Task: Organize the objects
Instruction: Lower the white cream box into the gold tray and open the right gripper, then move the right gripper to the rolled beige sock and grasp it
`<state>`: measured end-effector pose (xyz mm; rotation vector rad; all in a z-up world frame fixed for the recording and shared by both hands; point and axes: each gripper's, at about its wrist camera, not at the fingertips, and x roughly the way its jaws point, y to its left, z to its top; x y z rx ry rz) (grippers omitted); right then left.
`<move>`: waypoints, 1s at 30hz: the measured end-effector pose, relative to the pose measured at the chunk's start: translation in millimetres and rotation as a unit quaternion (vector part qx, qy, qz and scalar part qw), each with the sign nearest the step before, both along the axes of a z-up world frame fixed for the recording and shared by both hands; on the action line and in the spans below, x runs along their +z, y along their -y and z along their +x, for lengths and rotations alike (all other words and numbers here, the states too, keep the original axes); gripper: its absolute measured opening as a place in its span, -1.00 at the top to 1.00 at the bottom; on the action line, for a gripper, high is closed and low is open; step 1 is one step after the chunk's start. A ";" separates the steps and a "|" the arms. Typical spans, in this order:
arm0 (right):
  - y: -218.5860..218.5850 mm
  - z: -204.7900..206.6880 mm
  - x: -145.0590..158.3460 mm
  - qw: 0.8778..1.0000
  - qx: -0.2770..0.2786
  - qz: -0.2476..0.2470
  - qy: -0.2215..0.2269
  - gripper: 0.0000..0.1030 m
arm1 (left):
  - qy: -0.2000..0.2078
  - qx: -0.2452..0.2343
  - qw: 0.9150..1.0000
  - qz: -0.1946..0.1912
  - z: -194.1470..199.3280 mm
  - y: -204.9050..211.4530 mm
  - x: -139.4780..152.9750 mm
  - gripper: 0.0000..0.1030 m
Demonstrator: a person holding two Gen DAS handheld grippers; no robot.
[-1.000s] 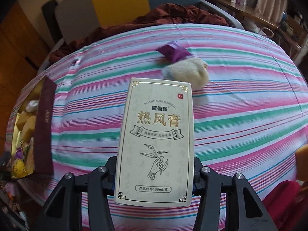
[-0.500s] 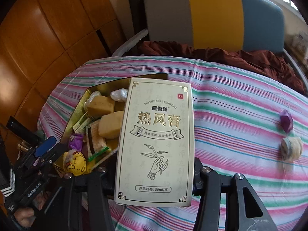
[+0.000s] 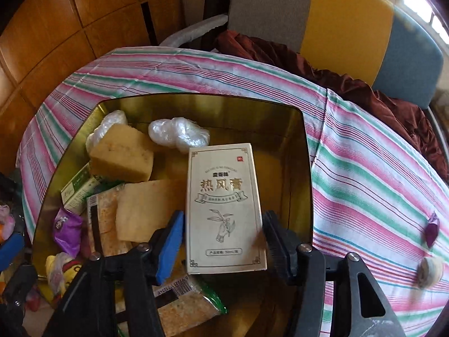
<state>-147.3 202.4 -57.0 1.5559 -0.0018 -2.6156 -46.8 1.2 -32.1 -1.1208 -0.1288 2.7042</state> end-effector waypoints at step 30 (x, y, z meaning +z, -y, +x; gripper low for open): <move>-86.4 96.1 44.3 0.993 -0.078 -0.038 -0.084 -0.59 | -0.020 -0.044 0.998 -0.037 22.3 -40.6 17.3 0.05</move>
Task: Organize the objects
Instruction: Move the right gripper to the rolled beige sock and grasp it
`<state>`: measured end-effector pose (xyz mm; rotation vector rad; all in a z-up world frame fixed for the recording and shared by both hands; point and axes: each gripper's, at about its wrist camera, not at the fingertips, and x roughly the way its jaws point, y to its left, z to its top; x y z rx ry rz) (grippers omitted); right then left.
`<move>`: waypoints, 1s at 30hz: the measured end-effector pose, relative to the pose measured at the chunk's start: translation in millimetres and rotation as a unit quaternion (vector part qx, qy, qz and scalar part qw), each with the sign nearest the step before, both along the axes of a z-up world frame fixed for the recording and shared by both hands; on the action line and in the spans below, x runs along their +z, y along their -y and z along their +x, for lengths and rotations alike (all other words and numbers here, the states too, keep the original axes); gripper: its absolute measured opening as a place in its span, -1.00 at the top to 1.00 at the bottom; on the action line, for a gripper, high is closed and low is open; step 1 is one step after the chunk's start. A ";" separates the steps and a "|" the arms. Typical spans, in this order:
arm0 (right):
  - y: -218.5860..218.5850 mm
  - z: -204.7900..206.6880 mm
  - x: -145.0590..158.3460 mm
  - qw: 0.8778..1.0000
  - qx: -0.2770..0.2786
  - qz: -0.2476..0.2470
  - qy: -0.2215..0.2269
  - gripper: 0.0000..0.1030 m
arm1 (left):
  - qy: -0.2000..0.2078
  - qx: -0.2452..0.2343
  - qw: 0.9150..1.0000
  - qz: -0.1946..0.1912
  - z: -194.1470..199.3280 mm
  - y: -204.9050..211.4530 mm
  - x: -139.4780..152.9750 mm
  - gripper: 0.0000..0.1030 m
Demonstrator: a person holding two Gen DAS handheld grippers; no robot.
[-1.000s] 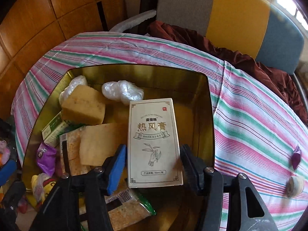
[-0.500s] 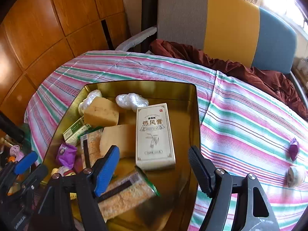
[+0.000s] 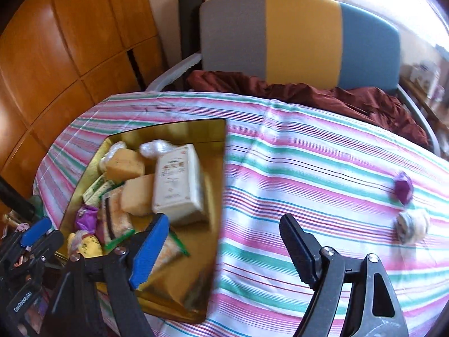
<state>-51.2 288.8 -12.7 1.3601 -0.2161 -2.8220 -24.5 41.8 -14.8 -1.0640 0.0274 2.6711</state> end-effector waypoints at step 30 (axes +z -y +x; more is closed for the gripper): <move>-289.2 43.4 -33.6 0.955 -0.285 -0.087 0.007 -0.90 | 0.016 -0.151 0.987 -0.046 16.1 -121.0 0.4 0.05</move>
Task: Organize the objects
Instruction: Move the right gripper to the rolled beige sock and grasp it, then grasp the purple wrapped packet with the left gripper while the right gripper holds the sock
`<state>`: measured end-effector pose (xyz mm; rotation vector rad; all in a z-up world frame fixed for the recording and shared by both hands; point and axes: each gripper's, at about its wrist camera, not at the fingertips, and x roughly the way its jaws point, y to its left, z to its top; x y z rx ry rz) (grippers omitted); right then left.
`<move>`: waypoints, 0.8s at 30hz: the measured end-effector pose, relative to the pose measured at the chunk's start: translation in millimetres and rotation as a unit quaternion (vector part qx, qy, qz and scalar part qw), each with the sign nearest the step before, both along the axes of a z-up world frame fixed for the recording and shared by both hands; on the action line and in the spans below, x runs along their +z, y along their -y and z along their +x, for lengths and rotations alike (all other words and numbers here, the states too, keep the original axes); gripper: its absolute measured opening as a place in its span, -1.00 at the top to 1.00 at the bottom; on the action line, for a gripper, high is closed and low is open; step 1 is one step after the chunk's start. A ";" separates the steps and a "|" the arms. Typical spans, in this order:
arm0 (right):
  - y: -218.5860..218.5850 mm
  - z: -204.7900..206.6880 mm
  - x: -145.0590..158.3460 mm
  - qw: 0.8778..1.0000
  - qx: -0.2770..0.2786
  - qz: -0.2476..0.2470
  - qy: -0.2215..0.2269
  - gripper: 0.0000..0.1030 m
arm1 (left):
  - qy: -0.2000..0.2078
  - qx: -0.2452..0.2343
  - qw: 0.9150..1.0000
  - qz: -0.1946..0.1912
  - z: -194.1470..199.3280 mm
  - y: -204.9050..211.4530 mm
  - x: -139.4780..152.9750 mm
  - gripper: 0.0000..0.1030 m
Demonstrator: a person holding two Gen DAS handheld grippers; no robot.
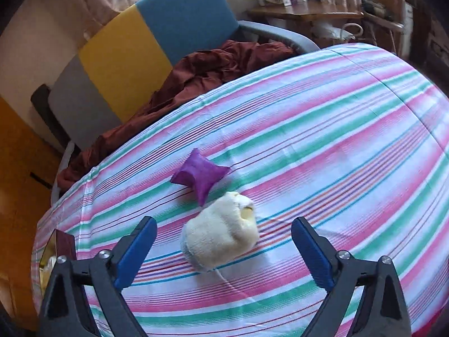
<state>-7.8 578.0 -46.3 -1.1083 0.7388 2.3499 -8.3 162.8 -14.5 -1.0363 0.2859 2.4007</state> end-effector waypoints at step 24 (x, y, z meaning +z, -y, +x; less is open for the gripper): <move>-36.2 20.1 -6.9 0.991 -0.069 0.050 0.099 -0.32 | 0.063 -0.155 0.985 -0.029 -17.6 -164.7 -15.8 0.05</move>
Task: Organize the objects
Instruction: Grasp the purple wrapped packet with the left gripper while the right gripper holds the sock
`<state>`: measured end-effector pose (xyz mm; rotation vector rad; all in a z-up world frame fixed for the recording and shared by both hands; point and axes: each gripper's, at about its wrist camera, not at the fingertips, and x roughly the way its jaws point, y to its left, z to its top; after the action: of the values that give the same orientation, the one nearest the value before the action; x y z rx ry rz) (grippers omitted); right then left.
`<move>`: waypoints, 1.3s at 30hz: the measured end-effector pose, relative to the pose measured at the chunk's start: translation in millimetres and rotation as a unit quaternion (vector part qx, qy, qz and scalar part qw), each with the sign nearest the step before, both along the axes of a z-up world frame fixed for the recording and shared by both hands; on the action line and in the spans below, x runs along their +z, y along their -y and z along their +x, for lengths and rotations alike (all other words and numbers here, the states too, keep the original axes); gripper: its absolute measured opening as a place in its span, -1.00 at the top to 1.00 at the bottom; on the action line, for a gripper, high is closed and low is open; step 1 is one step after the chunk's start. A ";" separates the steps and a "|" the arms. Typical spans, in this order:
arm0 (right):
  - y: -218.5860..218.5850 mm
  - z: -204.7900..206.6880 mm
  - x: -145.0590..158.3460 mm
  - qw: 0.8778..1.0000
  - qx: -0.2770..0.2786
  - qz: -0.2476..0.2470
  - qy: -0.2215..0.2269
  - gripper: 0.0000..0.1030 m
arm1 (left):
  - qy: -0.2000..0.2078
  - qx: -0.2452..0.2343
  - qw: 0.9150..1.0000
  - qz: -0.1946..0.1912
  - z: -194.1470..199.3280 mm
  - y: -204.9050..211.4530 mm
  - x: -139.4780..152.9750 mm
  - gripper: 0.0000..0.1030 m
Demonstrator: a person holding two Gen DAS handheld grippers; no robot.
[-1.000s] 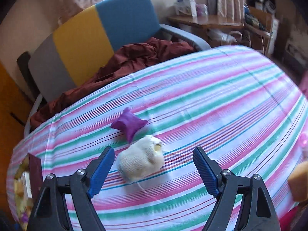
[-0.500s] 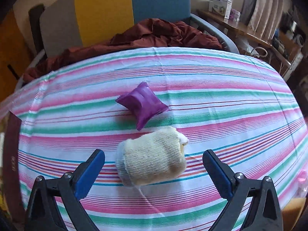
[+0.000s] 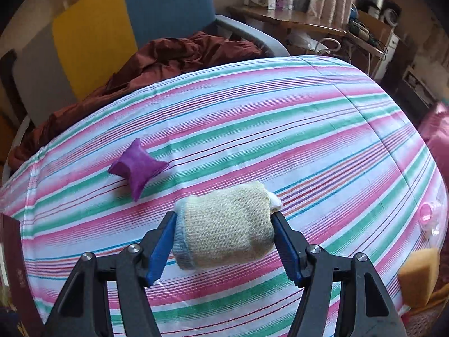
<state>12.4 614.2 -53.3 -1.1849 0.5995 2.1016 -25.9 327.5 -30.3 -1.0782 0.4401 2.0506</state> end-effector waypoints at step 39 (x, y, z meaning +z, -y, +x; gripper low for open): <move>-36.5 39.9 21.5 0.976 -0.063 -0.111 -0.176 -0.32 | 0.052 0.038 0.997 -0.043 -102.6 -241.1 -77.5 0.26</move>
<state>52.3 650.7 -31.7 -0.8637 1.0664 2.1912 -128.5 568.6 -107.8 -1.2643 0.4437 2.0473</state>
